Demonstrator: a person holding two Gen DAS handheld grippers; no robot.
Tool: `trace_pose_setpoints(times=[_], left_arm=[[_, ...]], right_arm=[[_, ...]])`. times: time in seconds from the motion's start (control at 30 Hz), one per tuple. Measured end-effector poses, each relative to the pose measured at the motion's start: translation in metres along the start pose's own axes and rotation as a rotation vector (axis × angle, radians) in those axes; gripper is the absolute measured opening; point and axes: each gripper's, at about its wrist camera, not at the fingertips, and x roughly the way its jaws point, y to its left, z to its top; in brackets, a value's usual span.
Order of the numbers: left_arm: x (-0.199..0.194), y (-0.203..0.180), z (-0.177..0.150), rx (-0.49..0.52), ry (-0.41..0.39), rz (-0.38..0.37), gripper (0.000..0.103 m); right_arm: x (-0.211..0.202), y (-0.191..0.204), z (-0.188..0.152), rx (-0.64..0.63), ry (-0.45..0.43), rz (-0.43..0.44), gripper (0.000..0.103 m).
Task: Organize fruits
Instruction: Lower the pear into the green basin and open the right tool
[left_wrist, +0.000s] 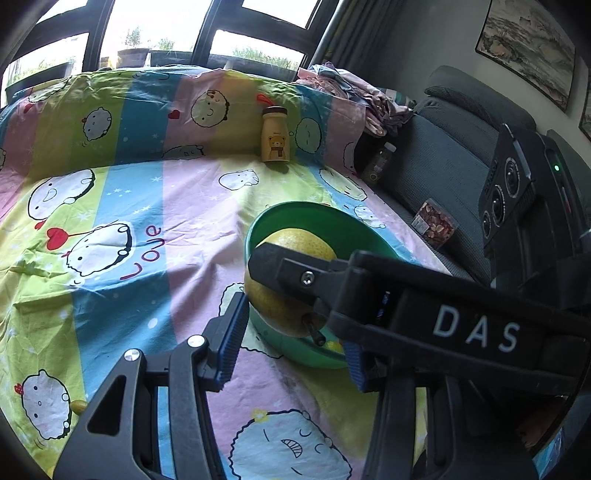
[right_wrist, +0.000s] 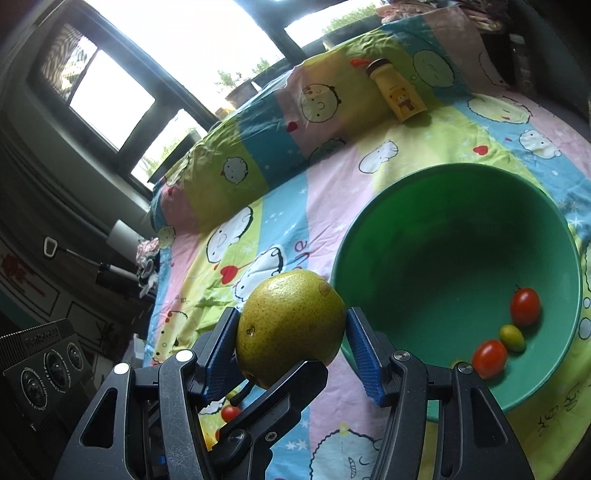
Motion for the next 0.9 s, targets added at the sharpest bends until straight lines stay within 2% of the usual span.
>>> trace_pose_setpoints(times=[0.43,0.9], left_arm=[[0.039,-0.021,0.007,0.039,0.091,-0.064,0.047],[0.065,-0.022,0.003,0.015,0.159,-0.101,0.047]], right_arm=[[-0.01,-0.041,0.007,0.117,-0.016,-0.059,0.06],[-0.002,-0.066,0.008,0.187,0.02,-0.111,0.06]])
